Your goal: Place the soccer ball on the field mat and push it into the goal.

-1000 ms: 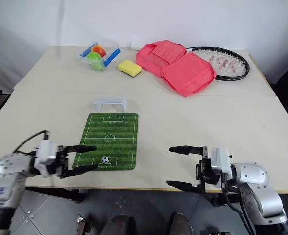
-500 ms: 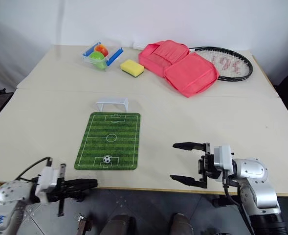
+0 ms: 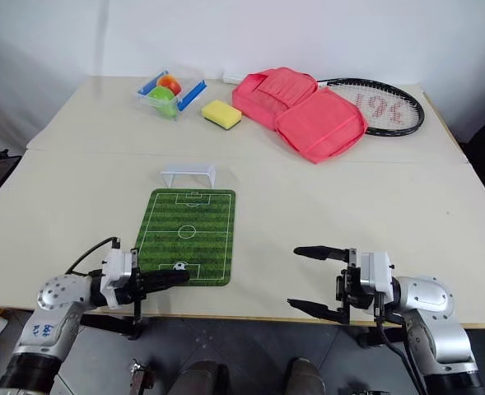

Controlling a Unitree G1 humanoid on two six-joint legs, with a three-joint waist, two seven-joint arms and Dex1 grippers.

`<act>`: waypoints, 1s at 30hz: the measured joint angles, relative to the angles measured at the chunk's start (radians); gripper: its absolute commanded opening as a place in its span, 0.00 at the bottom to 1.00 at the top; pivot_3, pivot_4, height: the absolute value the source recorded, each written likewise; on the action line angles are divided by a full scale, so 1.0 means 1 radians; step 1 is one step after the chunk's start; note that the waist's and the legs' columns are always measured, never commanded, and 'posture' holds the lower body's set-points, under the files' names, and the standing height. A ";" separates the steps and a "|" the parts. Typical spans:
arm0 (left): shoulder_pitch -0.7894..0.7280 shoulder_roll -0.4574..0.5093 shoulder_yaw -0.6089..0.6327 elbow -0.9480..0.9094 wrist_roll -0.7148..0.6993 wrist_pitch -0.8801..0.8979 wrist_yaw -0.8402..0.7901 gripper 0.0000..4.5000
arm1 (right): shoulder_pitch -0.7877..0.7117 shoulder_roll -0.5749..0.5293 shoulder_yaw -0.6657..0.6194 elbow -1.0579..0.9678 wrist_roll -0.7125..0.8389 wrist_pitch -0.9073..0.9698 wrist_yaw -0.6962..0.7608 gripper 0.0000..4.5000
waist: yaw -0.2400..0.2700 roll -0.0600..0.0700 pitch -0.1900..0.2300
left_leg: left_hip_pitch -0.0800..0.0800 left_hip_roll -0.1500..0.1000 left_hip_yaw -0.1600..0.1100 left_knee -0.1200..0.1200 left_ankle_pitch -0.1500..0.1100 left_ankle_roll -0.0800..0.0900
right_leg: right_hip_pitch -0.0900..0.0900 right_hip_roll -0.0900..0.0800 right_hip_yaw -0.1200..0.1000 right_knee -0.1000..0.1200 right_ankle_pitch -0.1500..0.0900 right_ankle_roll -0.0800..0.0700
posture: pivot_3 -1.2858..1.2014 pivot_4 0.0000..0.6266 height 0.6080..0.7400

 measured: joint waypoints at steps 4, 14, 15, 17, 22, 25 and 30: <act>-0.164 -0.063 -0.001 0.175 0.052 -0.062 0.065 0.01 | 0.041 0.046 -0.021 -0.029 -0.035 -0.008 -0.102 1.00 | 0.010 0.000 0.000 | -0.001 0.000 -0.001 0.001 0.001 0.000 | 0.000 0.000 -0.001 0.001 0.000 0.000 | 0.52 0.24 1.00; -0.418 -0.113 0.068 0.385 0.059 -0.165 0.180 0.01 | 0.036 0.191 -0.038 -0.074 -0.149 0.003 -0.470 1.00 | -0.015 -0.001 -0.001 | -0.001 0.000 0.004 -0.002 0.001 0.001 | -0.002 0.001 0.003 -0.004 0.004 0.001 | 0.52 0.24 1.00; -0.405 -0.105 0.074 0.378 0.051 -0.160 0.167 0.01 | 0.037 0.191 -0.033 -0.080 -0.149 0.003 -0.470 1.00 | -0.018 -0.002 -0.001 | -0.001 0.001 0.004 -0.002 0.001 0.001 | -0.002 0.001 0.003 -0.004 0.004 0.001 | 0.52 0.24 1.00; -0.326 -0.054 0.099 0.315 0.022 -0.129 0.138 0.01 | 0.042 0.187 -0.025 -0.091 -0.148 0.001 -0.459 1.00 | -0.031 -0.002 -0.001 | 0.000 0.002 0.005 -0.002 0.000 0.001 | -0.002 0.002 0.003 -0.005 0.004 0.001 | 0.52 0.24 1.00; -0.090 0.092 0.255 0.161 -0.057 -0.027 0.140 0.01 | 0.023 0.144 -0.034 -0.056 -0.145 -0.045 -0.388 1.00 | -0.042 -0.001 -0.001 | 0.000 0.005 0.005 -0.001 0.000 0.000 | -0.002 0.003 0.003 -0.004 0.004 0.001 | 0.52 0.24 1.00; 0.038 0.123 0.372 0.080 -0.077 0.034 0.223 0.01 | 0.008 0.123 -0.035 -0.016 -0.141 -0.078 -0.335 1.00 | -0.029 -0.001 -0.001 | 0.000 0.005 0.005 -0.001 -0.001 0.001 | -0.002 0.003 0.004 -0.004 0.004 0.000 | 0.52 0.24 1.00; 0.186 0.133 0.513 -0.002 -0.074 0.092 0.357 0.01 | -0.009 0.095 -0.060 0.034 -0.117 -0.104 -0.284 1.00 | -0.022 -0.001 0.000 | 0.000 0.005 0.005 -0.001 -0.001 0.000 | -0.002 0.004 0.004 -0.005 0.004 0.000 | 0.52 0.24 1.00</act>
